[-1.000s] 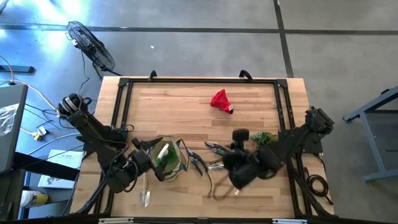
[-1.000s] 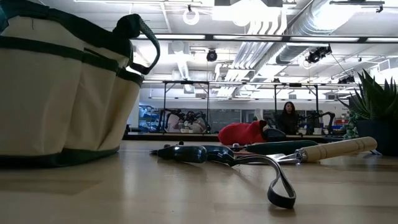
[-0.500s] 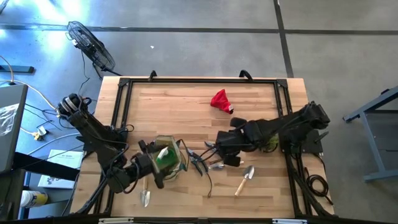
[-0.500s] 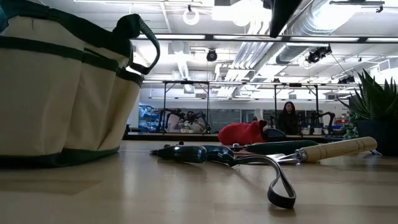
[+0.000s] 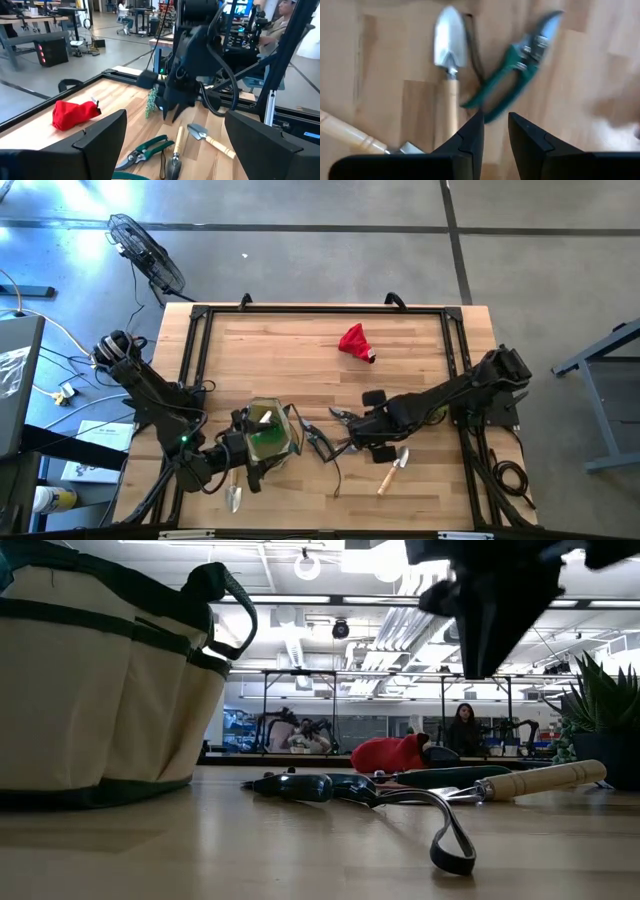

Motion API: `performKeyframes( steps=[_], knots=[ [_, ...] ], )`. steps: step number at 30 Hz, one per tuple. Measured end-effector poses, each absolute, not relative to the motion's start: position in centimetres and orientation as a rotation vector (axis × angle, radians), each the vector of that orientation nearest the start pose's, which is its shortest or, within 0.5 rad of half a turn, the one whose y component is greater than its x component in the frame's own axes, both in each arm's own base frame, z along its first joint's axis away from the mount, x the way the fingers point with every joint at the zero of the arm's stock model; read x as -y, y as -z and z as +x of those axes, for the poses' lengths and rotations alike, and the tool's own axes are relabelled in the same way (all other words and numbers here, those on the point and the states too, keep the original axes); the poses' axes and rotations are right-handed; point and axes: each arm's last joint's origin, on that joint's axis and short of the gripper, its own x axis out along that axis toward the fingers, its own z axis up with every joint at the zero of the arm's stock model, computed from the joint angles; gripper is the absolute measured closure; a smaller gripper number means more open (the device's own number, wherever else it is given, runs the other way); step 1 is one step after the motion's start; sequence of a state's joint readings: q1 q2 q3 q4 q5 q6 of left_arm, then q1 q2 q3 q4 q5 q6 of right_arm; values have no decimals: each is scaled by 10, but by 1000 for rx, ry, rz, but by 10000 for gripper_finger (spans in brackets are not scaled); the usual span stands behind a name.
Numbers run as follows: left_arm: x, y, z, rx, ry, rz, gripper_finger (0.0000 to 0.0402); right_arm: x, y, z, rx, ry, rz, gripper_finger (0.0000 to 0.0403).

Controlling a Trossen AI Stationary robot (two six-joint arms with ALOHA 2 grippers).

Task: Pick & Place Garden tools in Gardening bag
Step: Put the right green shears into the brown gardening bag

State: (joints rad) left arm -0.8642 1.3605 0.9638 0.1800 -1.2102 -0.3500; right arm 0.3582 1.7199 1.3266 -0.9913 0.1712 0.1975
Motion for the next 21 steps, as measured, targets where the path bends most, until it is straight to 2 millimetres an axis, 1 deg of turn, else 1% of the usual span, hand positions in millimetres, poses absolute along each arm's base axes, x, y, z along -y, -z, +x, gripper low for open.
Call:
performKeyframes(
  steps=[3, 6, 9, 13, 16, 18, 21],
  knots=[
    [203, -305, 209, -51, -361, -154, 73, -103, -219, 311, -1324, -120, -159, 323],
    [203, -305, 209, -50, -362, -155, 73, -91, -211, 315, -1333, -208, -80, 323],
    [203, -305, 209, -50, -362, -155, 73, -79, -203, 315, -1345, -250, -1, 323],
    [203, -305, 209, -50, -362, -156, 73, -71, -200, 316, -1360, -250, 54, 323],
    [203, -306, 209, -39, -360, -214, 73, -67, -202, 316, -1345, -238, 41, 323],
    [201, -310, 207, -34, -347, -240, 73, -62, -203, 318, -1336, -194, 7, 323],
    [194, -320, 202, -12, -345, -279, 73, -53, -203, 319, -1323, -83, -44, 323]
  ],
)
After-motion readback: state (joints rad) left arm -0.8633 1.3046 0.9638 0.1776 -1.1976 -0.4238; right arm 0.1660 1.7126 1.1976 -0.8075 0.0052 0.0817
